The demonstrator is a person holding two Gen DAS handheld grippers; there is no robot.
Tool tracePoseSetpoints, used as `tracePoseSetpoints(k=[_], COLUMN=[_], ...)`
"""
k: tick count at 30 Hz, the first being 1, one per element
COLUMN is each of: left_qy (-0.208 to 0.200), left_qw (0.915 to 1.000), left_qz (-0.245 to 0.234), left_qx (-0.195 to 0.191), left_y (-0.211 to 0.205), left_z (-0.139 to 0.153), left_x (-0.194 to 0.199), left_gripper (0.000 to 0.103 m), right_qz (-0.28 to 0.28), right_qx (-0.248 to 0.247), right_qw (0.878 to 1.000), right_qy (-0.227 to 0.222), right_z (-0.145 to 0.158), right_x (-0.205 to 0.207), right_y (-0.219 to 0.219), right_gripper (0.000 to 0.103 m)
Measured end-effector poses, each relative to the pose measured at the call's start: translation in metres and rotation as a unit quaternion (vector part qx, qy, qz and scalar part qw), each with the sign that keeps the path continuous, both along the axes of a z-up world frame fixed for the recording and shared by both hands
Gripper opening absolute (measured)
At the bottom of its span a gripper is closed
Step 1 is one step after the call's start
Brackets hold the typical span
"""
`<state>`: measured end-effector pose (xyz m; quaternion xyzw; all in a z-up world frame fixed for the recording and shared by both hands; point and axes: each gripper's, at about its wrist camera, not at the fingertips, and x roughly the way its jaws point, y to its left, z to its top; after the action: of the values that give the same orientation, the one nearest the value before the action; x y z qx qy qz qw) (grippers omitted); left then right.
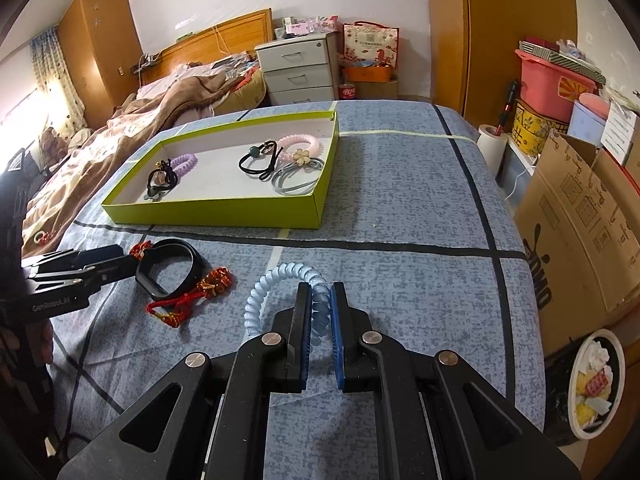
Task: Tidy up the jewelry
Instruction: 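Grasp the red tassel charm with the left tool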
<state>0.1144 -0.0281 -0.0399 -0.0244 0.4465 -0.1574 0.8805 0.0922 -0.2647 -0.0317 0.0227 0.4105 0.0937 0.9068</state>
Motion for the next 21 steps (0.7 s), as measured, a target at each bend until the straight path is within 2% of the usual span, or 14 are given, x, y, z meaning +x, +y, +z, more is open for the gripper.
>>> tracePoseSetpoints(k=[4, 11, 16, 18, 21], left_qy=[-0.002, -0.013, -0.022, -0.022, -0.025], left_qw=[1.0000, 0.9988, 0.9982, 0.9979, 0.9977], left_qz=[-0.001, -0.002, -0.002, 0.003, 0.009], left_qx=[0.008, 0.048, 0.057, 0.060, 0.063], left_y=[-0.004, -0.018, -0.019, -0.017, -0.012], left_z=[-0.001, -0.003, -0.004, -0.003, -0.003], left_x=[0.002, 0.009, 0.006, 0.006, 0.004], left_gripper=[0.055, 0.055, 0.054, 0.049, 0.034], right_qz=[-0.001, -0.003, -0.003, -0.004, -0.004], right_qx=[0.003, 0.002, 0.001, 0.001, 0.000], right_qw=[1.000, 1.000, 1.000, 1.000, 1.000], right_qy=[0.001, 0.001, 0.002, 0.003, 0.003], right_z=[0.000, -0.001, -0.001, -0.001, -0.001], right_x=[0.000, 0.000, 0.000, 0.000, 0.000], right_y=[-0.003, -0.001, -0.001, -0.001, -0.001], right_gripper=[0.009, 0.009, 0.009, 0.009, 0.009])
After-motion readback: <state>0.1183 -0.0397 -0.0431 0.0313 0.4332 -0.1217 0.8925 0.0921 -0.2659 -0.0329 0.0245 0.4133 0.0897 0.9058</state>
